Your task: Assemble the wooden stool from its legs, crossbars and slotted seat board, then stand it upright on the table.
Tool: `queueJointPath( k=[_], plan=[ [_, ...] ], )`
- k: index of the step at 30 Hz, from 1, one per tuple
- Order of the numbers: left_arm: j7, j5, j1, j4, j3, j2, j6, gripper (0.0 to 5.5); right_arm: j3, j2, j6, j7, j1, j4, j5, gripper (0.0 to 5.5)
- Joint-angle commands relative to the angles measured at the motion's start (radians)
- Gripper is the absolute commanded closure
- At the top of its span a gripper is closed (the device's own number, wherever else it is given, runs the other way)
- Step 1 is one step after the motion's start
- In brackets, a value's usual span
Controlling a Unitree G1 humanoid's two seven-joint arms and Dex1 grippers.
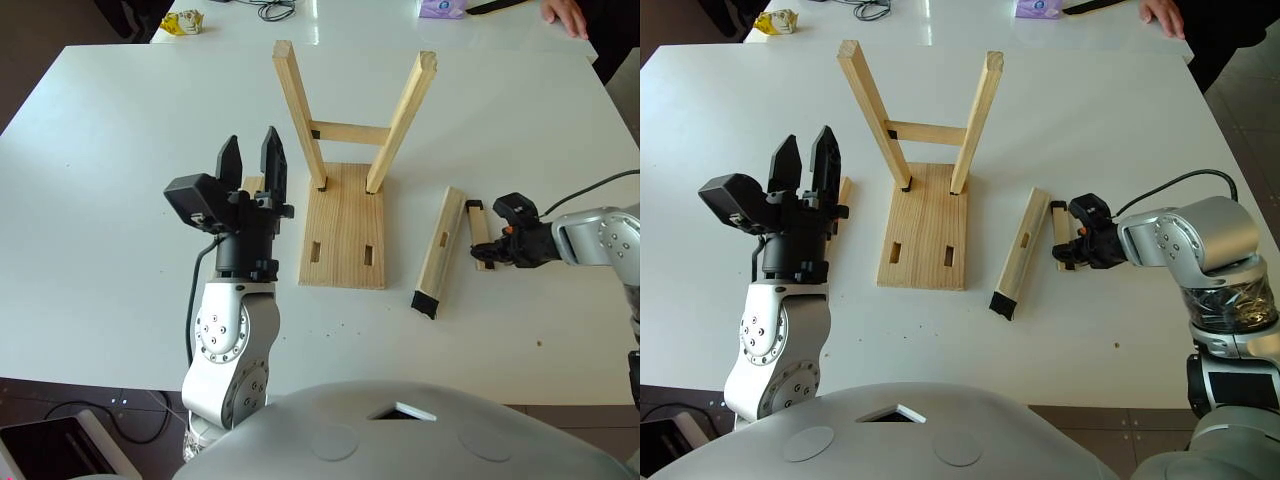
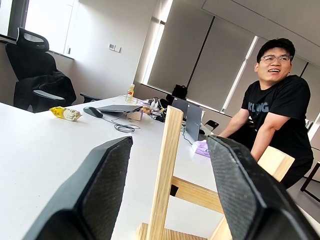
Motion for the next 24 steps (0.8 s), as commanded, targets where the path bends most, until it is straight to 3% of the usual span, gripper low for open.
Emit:
queueJointPath(
  k=[1, 14, 24],
  plan=[
    [-0.011, -0.02, -0.001, 0.017, 0.01, -0.018, 0.005, 2.72, -0.033, 0.024, -0.02, -0.004, 0.029, 0.033, -0.054, 2.51],
    [-0.045, -0.04, -0.032, 0.068, 0.027, -0.018, -0.002, 2.72, -0.115, 0.0, -0.059, 0.042, 0.187, -0.01, -0.123, 2.51],
    [-0.035, -0.032, -0.004, 0.061, 0.029, -0.022, -0.016, 2.72, -0.107, 0.01, -0.057, 0.087, 0.209, -0.045, -0.13, 2.51]
  ],
)
